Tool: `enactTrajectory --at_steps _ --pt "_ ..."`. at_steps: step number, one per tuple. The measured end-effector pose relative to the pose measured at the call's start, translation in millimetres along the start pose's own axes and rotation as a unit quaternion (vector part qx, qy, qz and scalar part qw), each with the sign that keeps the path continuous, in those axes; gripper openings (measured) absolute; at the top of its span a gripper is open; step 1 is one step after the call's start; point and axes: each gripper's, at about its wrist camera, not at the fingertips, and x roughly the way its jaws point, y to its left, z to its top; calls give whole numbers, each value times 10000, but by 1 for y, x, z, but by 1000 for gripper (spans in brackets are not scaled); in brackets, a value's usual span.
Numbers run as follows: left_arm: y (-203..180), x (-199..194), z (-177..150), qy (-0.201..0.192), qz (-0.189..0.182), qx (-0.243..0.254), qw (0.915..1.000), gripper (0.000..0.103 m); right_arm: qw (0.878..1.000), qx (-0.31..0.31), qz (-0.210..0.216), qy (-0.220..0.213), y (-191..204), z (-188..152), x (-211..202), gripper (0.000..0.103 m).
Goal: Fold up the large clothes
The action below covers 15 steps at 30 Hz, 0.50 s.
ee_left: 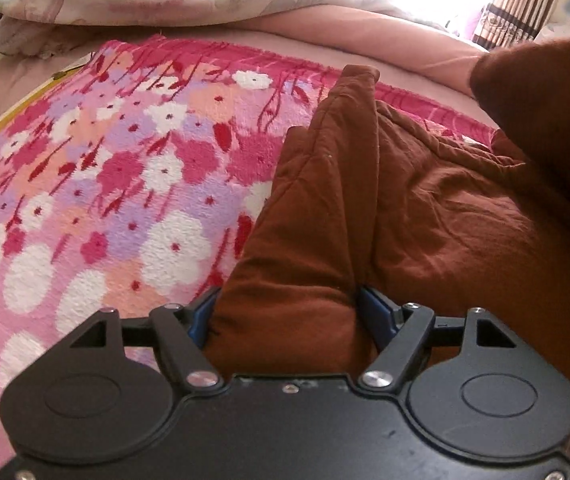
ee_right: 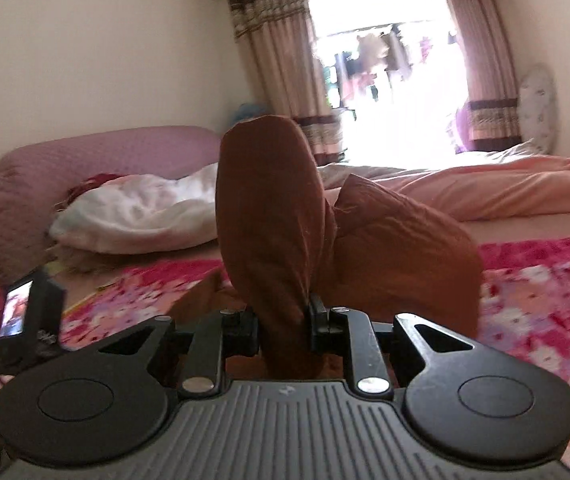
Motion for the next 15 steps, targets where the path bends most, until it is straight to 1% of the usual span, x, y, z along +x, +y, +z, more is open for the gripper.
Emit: enactTrajectory --at_steps 3,5,7,9,11,12,15 --pt "-2 0 -1 -34 71 41 10000 77 9995 -74 300 -14 12 -1 -2 24" --pt "-1 -1 0 -26 53 -22 10000 77 9986 -221 482 75 22 -3 -2 24" --pt "5 -3 0 0 -54 -172 9998 77 9964 -486 612 315 32 -8 6 24" --pt "12 -2 2 60 -184 -335 9993 77 9933 -539 783 658 35 -15 18 24" --pt "21 -3 4 147 -321 -489 9982 77 9886 -563 927 1046 35 -29 33 24" --pt "25 -3 5 183 -377 -531 9977 77 9874 -567 955 1129 35 -34 37 24" --pt "29 -4 5 203 -474 -497 9974 77 9877 -473 1017 1086 35 -38 33 24"
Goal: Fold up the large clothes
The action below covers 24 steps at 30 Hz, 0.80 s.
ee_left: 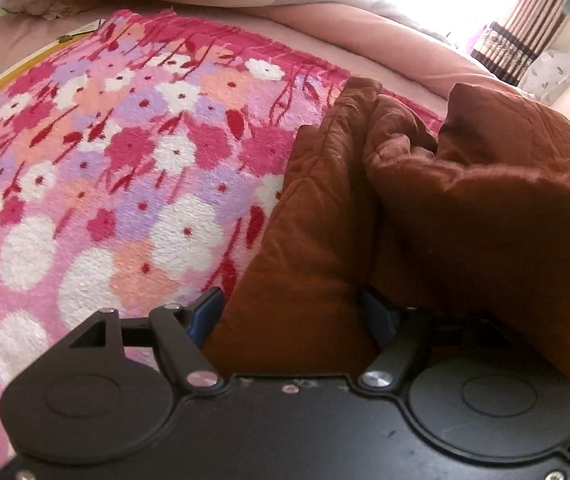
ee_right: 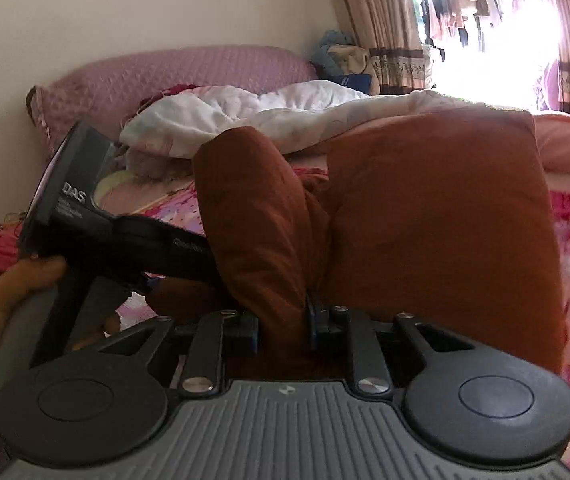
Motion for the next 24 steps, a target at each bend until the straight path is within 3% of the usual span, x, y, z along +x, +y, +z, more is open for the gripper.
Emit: enactTrajectory --at_steps 5,9,11,14,17,21,23,24 --pt "-1 -7 -1 -28 101 -41 9999 77 9993 -149 163 -294 6 16 -22 24" --pt "-5 -12 -8 -228 223 55 9995 77 9988 -192 138 429 -12 -6 5 23" --pt "-2 -15 -9 -275 193 -61 9994 77 9993 23 156 329 -14 -12 4 23" --pt "2 -24 -9 -323 201 -250 9990 77 9990 -240 -25 365 -4 -13 2 23" --pt "-7 -43 -20 -461 464 46 9979 77 9990 -248 -38 371 -5 -12 3 23" --pt "-28 -68 -51 -656 863 832 9906 75 9988 -287 -38 383 -6 -8 7 23" --pt "-30 -57 -57 -368 738 1013 9914 76 9990 -252 -40 370 -5 -8 10 23" --pt "-25 -46 -57 -158 630 865 9941 77 9989 -265 -44 371 -4 -7 13 23"
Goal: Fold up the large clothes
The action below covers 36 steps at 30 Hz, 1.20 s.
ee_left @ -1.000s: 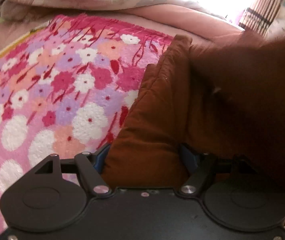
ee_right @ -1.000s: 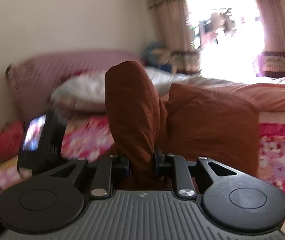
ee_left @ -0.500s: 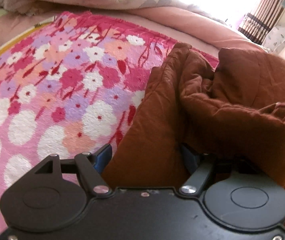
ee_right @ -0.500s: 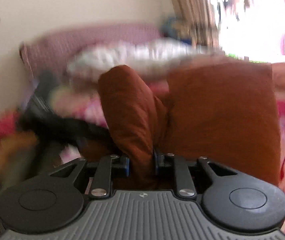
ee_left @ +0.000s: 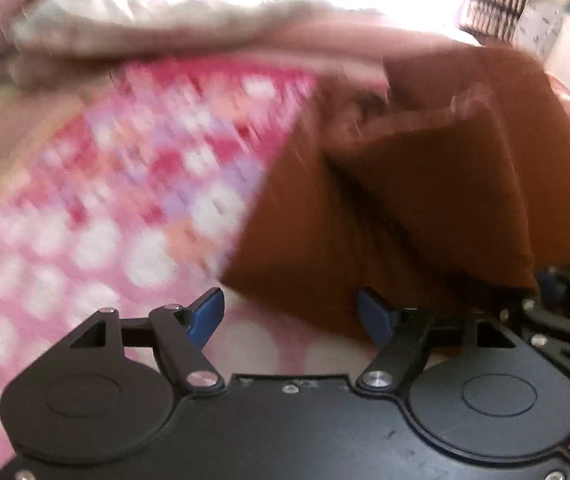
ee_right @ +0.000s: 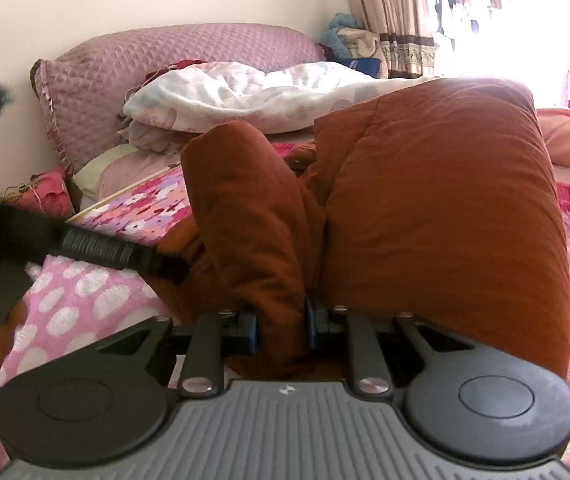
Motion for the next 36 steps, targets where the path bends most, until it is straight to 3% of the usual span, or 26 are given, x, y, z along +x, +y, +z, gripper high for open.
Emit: enactTrajectory --at_steps 1,2,5,8,10,15,19,21,24,26,30,33,36 --pt "5 13 0 195 -131 -207 9995 77 10000 -10 -34 -6 2 0 0 24" --pt "4 15 0 7 -133 -249 9996 81 9999 -67 -64 -42 4 0 -1 25" --pt "-8 20 3 100 110 -43 9999 83 9994 -301 -148 -100 12 0 -5 33" --pt "-7 19 0 86 55 27 9999 84 9995 -206 -28 -240 14 5 -18 51" --pt "-6 18 -1 71 6 90 9999 84 9994 -114 56 -307 16 8 -29 68" --pt "-6 19 -2 55 -5 173 9998 84 9975 155 454 -524 9 19 -68 71" --pt "-6 18 -2 64 -30 192 9998 84 9865 618 989 -1152 -16 24 -118 72" --pt "-6 17 -2 61 -26 190 9998 84 9827 802 698 -1515 -35 25 -135 75" --pt "-6 17 -3 46 -39 179 9998 84 9821 1168 -399 -1424 -73 24 -128 68" --pt "-6 17 -3 33 -28 186 9998 84 9751 1651 -759 -1269 -102 18 -114 56" --pt "-7 18 -2 55 -22 197 9998 84 9730 2081 -652 -759 -132 9 -75 31" --pt "-7 18 -2 52 -20 190 9998 84 9753 2024 -528 -706 -129 8 -56 29" --pt "-6 18 -1 57 -40 155 9999 84 9860 1550 -443 -430 -113 15 -37 29"
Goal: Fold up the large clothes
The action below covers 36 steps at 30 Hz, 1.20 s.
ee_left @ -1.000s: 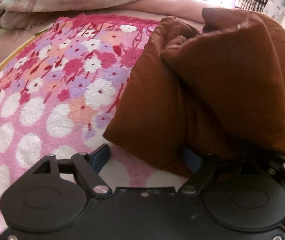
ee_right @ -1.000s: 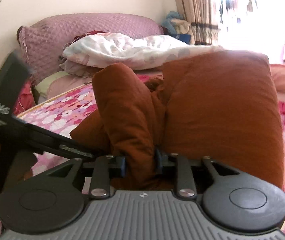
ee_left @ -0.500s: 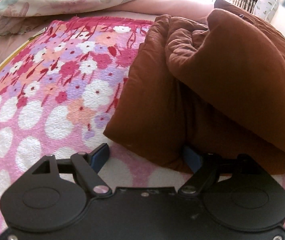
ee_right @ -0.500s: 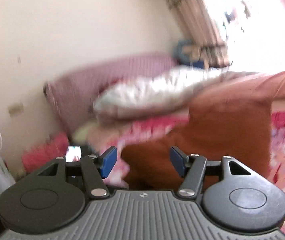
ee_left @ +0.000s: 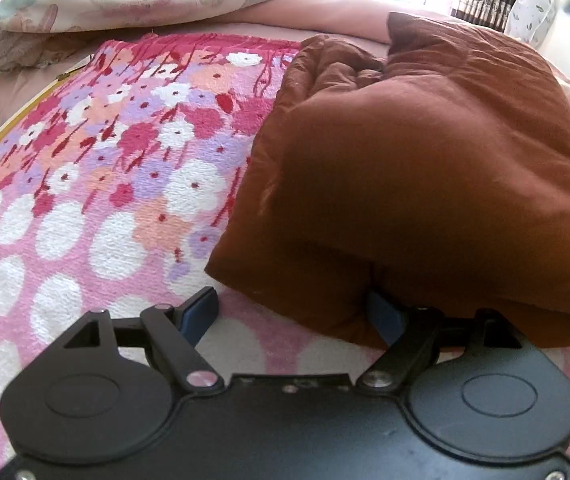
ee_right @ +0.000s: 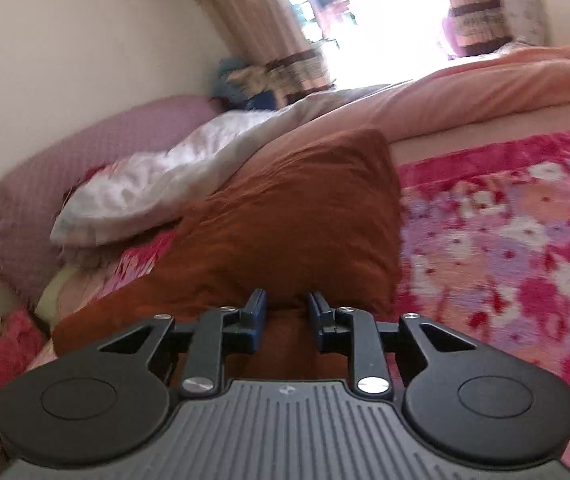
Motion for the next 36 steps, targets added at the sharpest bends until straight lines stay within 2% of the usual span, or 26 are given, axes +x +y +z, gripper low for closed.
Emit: enactTrajectory --at_steps 3,7,10,12,14,16,18,22,23,28,32,34,36 --pt "5 -2 1 44 -90 -84 9999 84 9994 -322 -14 144 13 -4 12 30" --pt "17 -18 2 174 -475 -291 9983 81 9964 -803 -120 263 26 -9 18 30" --pt "19 -53 2 -115 -543 -209 9982 80 9953 -926 74 256 25 -10 8 31" --pt "16 -78 7 -455 -573 -146 9972 80 9949 -955 152 275 23 -12 3 31" --pt "11 -94 18 -727 -637 -146 9952 80 9940 -1055 123 270 24 -12 4 31" --pt "3 -97 29 -828 -663 -185 9942 80 9941 -1046 99 280 26 -12 4 31" --pt "-13 -86 44 -773 -594 -25 9952 80 9939 -1064 85 290 27 -12 3 31" --pt "-42 -17 60 85 -151 341 9993 84 9953 -937 107 234 24 -13 -1 31" --pt "-43 -6 59 151 -100 359 9992 86 9950 -962 103 230 24 -14 -2 31" --pt "-52 -3 48 -34 67 583 9983 90 9939 -1092 38 146 27 -15 -11 31" --pt "-47 -5 46 -102 -18 420 9991 91 9963 -864 -14 -42 31 -13 -31 31" --pt "-45 -8 45 -158 -16 317 9994 91 9964 -763 330 -189 37 -12 -46 31" --pt "-55 -13 44 -184 113 370 9991 91 9956 -693 620 -76 49 -8 -41 31"
